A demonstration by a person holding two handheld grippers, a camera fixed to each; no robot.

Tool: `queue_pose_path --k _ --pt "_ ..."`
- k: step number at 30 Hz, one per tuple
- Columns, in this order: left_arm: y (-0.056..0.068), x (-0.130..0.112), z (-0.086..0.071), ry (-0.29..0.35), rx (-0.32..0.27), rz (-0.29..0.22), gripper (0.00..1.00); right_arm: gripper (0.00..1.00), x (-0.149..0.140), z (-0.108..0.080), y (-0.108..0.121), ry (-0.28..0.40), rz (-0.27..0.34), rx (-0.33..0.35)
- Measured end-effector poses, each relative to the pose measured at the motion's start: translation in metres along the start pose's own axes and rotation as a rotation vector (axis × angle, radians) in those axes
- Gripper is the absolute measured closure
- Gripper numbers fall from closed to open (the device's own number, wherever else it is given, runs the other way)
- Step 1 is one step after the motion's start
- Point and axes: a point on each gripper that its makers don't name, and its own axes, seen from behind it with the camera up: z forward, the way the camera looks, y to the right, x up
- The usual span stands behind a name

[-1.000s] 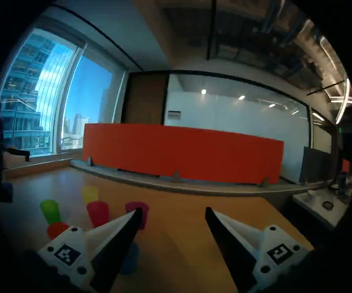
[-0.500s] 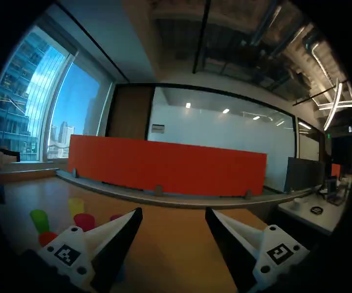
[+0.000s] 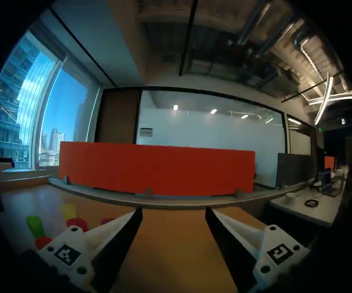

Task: Pour water

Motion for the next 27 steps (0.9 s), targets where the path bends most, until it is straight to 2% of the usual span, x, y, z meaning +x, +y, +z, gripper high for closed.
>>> queue_pose_path --k 3,15,27 --pt "-0.006 -0.003 -0.001 0.012 0.035 0.013 0.03 0.01 -0.005 0.0 -0.001 -0.006 0.005 0.006" --pt "-0.024 -0.024 -0.003 0.016 0.116 0.0 0.03 0.01 -0.019 -0.001 -0.001 -0.025 0.022 -0.007" --pt "-0.03 -0.047 -0.006 0.015 0.162 0.033 0.03 0.01 -0.027 0.0 0.001 -0.048 0.007 -0.02"
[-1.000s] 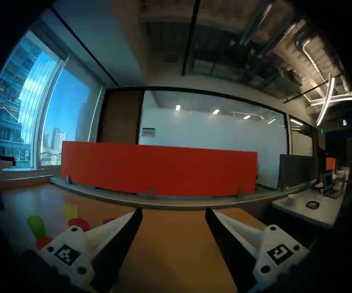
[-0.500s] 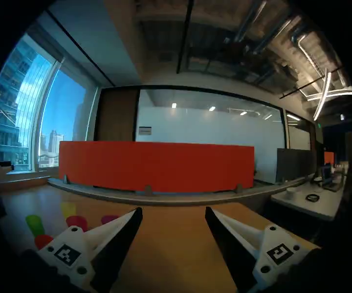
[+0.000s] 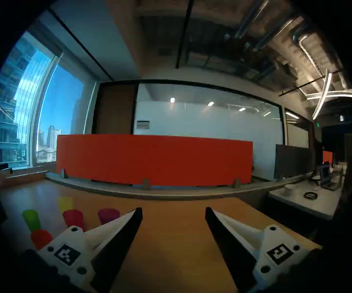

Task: Pour water

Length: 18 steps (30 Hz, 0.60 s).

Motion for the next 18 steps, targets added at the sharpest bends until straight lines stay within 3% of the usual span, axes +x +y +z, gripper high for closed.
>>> queue_pose_path --k 18 --pt "0.0 -0.038 0.003 -0.029 0.015 -0.022 0.03 0.01 -0.008 0.0 0.0 -0.029 -0.017 -0.01"
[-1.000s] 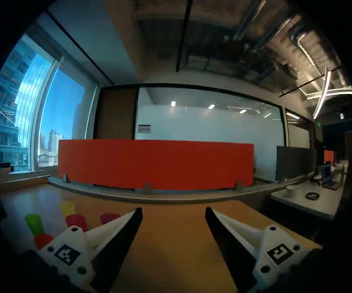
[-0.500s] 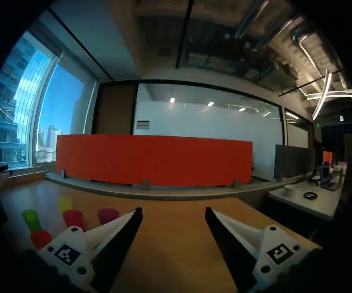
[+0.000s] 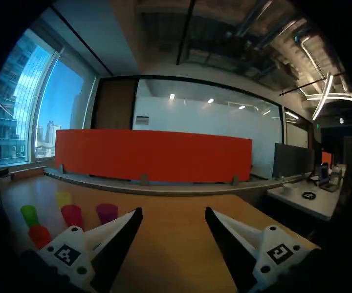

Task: Pour water

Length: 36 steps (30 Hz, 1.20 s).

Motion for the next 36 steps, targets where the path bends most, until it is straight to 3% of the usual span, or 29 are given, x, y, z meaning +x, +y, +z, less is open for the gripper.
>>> queue_pose_path --k 21,36 --pt "-0.005 -0.025 0.008 -0.039 -0.006 -0.046 0.03 0.01 -0.002 0.005 -0.001 -0.008 -0.002 0.001" --pt "-0.003 -0.032 0.012 -0.067 -0.01 -0.043 0.03 0.01 -0.002 0.007 -0.002 -0.012 -0.01 0.003"
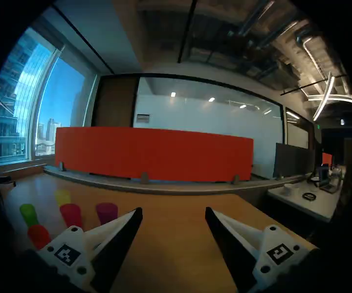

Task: Pour water

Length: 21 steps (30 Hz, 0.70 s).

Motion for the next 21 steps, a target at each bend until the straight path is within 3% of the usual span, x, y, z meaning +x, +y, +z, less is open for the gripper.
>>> queue_pose_path --k 21 --pt "0.0009 -0.0015 0.0005 -0.002 -0.001 -0.001 0.03 0.01 -0.0009 -0.006 0.0034 0.004 0.002 0.002"
